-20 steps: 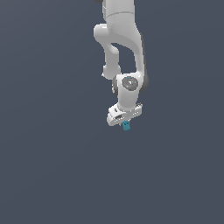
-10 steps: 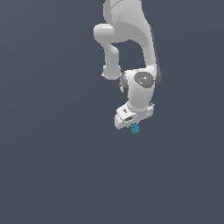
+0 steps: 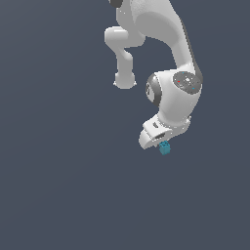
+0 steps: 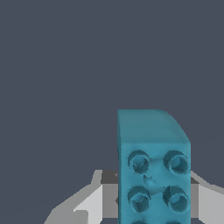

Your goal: Pick up the object and move it to a goal position.

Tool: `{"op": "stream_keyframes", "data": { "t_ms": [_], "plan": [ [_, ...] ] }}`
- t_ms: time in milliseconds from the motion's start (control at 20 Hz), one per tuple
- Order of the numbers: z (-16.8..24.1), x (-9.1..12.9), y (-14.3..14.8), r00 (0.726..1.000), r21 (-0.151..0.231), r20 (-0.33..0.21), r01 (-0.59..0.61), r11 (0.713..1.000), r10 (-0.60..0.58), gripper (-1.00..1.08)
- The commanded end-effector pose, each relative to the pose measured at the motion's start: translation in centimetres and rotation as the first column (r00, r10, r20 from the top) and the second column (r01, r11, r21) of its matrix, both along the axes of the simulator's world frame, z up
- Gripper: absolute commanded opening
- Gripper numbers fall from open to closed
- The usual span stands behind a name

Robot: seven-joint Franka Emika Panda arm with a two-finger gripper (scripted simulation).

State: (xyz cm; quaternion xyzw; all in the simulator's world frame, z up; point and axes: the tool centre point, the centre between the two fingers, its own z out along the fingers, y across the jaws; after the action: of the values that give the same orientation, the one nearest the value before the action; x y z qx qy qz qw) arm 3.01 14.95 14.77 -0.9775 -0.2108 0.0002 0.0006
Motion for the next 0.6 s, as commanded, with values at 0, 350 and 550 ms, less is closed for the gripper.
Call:
{"op": "stream_keyframes", "data": {
  "t_ms": [0, 350, 550],
  "plan": [
    [1.2, 1.2, 0.8, 1.000, 0.000, 0.000, 0.001, 1.000, -0.001, -1.00],
    [4.1, 3.9, 2.9, 1.000, 0.000, 0.000, 0.001, 1.000, -0.001, -1.00],
    [5.4, 5.3, 4.0, 1.000, 0.000, 0.000, 0.001, 1.000, -0.001, -1.00]
  ]
}}
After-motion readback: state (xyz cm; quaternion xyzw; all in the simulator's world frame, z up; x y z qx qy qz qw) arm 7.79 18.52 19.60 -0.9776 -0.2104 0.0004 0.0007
